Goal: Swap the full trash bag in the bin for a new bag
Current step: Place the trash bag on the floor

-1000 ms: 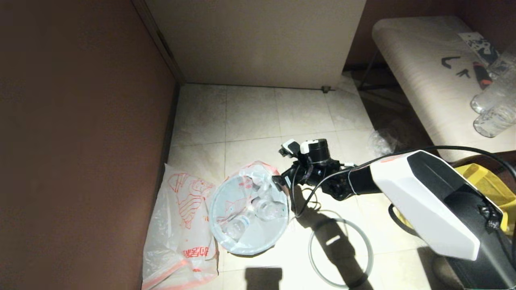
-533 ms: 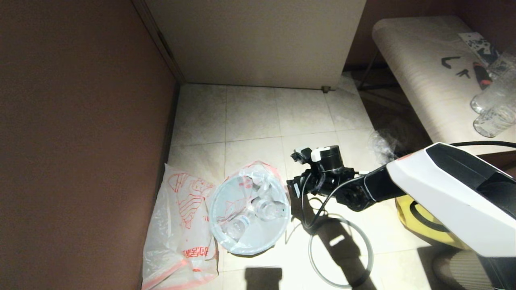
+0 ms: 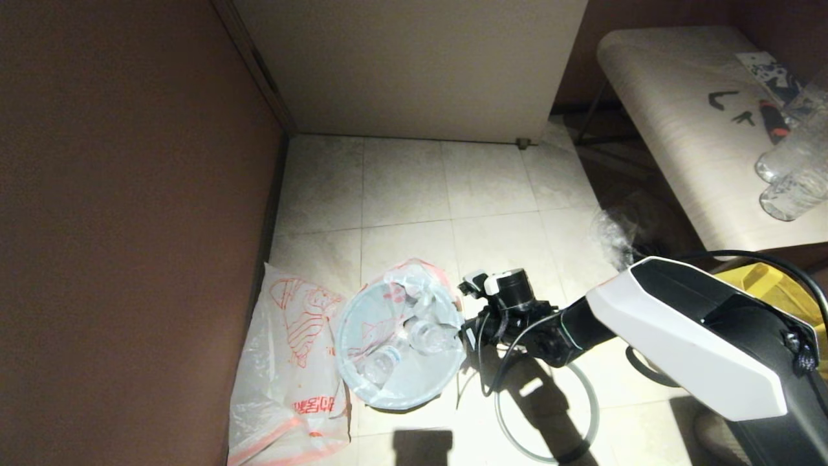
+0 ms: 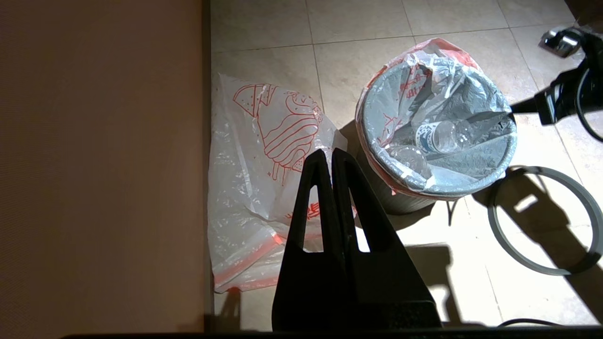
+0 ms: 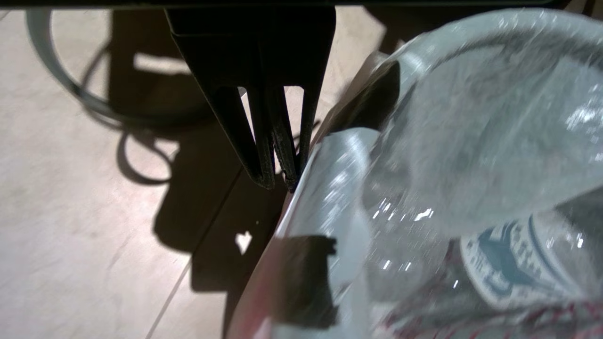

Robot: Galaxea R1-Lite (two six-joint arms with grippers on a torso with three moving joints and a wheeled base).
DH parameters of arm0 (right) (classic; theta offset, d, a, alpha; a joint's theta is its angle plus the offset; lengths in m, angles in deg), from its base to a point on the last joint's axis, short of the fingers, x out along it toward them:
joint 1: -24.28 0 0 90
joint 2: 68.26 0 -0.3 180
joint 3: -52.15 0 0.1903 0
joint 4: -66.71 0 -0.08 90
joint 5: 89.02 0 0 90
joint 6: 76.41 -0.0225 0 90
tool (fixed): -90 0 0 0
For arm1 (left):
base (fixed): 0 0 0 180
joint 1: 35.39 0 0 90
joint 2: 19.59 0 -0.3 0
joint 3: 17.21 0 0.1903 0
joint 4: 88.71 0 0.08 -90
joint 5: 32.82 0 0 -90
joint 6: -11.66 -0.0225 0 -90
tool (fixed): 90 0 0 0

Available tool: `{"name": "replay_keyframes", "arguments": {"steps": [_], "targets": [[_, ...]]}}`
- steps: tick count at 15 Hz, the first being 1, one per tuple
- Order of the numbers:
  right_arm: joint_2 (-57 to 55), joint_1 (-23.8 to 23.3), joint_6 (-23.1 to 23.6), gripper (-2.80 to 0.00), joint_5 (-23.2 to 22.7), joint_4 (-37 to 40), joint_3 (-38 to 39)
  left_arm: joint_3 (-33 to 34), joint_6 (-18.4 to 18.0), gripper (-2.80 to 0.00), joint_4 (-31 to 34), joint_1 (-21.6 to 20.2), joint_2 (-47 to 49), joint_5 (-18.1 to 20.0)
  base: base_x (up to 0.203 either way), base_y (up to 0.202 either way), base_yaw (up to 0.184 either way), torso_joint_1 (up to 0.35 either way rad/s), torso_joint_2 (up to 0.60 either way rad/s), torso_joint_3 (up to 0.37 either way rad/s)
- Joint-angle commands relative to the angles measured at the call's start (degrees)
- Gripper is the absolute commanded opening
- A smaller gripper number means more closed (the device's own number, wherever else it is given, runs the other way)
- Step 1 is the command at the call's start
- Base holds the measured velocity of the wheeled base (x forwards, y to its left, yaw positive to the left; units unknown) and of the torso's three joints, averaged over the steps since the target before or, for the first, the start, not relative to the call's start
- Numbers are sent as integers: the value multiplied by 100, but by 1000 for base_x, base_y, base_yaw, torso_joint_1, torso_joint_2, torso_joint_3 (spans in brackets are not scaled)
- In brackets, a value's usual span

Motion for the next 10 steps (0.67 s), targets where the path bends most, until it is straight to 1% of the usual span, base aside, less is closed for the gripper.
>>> {"name": "replay_keyframes", "arguments": {"steps": [1,3,6,10], "targets": [[-1,197,-2,-280,-2,8,291,70,0,-280,-3,-1,9,-1,0,0,0,0,0,0],[3,459,1,-280,99,9,720,70,0,-280,-3,-1,9,-1,0,0,0,0,0,0],[-25,818,0,-280,191,18,1142,70,0,-280,-3,-1,9,-1,0,0,0,0,0,0],[-150,1302,-13,-280,257,67,1253,70,0,-280,2,-1,9,-1,0,0,0,0,0,0]]}}
